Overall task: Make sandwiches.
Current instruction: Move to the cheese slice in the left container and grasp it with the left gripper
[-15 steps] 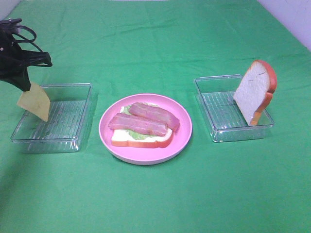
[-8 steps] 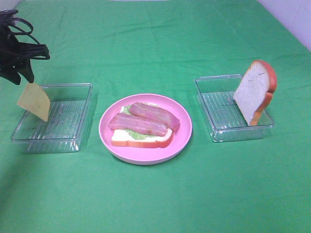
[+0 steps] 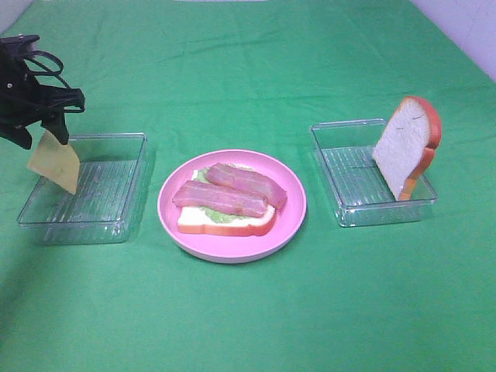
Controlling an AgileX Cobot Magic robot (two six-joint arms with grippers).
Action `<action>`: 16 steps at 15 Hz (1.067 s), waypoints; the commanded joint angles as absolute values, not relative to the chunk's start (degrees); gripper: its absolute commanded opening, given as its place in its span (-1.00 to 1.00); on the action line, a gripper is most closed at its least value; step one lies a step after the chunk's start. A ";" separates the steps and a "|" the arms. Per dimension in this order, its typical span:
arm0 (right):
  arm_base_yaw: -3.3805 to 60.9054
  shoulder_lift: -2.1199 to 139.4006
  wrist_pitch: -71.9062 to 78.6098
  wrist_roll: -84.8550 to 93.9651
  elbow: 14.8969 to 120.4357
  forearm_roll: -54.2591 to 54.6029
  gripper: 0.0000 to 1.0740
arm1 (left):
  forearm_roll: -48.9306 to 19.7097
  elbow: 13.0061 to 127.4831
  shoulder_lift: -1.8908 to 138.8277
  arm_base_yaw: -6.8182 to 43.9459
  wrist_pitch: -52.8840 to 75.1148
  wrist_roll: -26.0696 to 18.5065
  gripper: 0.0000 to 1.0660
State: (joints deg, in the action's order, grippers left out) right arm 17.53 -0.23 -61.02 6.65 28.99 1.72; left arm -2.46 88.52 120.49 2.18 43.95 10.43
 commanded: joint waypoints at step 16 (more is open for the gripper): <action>17.76 -1.55 -60.56 6.76 28.76 1.55 0.40 | -4.53 91.27 122.84 2.18 44.40 10.31 -0.79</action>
State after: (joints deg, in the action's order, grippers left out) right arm 17.53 -0.23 -61.02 6.65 28.99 1.72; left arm -4.18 91.04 122.67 2.18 43.95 10.37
